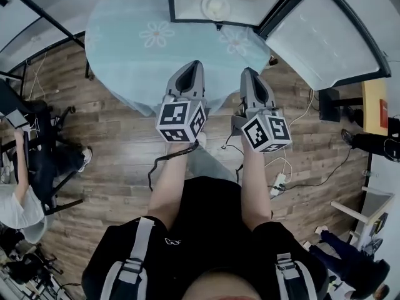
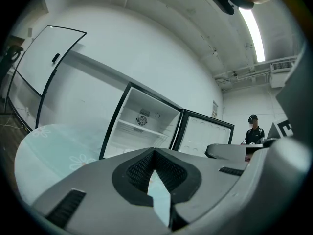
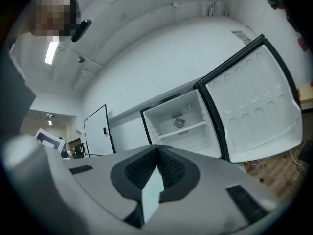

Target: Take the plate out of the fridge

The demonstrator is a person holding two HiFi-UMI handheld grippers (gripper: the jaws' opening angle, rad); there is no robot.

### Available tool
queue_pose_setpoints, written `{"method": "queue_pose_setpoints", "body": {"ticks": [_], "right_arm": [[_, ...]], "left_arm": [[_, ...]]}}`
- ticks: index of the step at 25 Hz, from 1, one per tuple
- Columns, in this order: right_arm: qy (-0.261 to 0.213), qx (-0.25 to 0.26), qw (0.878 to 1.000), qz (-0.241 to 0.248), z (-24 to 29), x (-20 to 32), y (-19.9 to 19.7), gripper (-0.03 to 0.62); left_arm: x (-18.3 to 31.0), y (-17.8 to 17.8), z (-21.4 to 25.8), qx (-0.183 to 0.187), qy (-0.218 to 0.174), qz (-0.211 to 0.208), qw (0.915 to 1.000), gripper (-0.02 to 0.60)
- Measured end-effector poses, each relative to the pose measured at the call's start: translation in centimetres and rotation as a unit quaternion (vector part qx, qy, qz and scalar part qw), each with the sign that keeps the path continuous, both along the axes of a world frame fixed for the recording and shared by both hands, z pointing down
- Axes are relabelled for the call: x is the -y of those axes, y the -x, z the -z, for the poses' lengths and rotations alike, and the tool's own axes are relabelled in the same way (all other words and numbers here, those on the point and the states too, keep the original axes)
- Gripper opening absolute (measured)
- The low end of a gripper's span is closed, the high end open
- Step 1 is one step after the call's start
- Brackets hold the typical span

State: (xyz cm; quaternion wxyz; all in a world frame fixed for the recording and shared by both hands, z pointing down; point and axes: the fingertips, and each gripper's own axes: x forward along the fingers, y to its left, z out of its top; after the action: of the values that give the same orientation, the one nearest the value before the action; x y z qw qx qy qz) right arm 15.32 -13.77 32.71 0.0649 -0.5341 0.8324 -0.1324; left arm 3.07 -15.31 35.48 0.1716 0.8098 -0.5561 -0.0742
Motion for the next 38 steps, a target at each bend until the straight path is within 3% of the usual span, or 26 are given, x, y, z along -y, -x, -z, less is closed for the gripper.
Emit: {"method": "queue_pose_setpoints", "body": {"ticks": [4,13,23,29,38], "right_arm": [[0.010,0.008,0.999,0.030,-0.2,3.6,0.5,0.005],[0.007,0.024,0.997,0.070,0.8,7.2,2.5,0.005],[0.025,0.028,0.998,0.057,-0.4,9.3,2.2,0.005],[0.060,0.025,0.997,0.047,-3.6,10.6,0.8,0.005],[0.097,0.010,0.994,0.047,-8.2,13.1,2.3,0.006]], "left_arm": [[3.5,-1.3,0.6,0.007,0.003,0.004,1.0000,-0.006],[6.4,0.8,1.5,-0.002,0.018,0.033,0.9993,-0.006],[8.5,-0.1,0.5,-0.013,0.039,0.006,0.9991,-0.006],[10.4,-1.2,-2.3,-0.055,0.075,-0.015,0.9955,-0.006],[13.0,-1.1,-6.9,-0.060,0.114,-0.027,0.9913,-0.005]]}}
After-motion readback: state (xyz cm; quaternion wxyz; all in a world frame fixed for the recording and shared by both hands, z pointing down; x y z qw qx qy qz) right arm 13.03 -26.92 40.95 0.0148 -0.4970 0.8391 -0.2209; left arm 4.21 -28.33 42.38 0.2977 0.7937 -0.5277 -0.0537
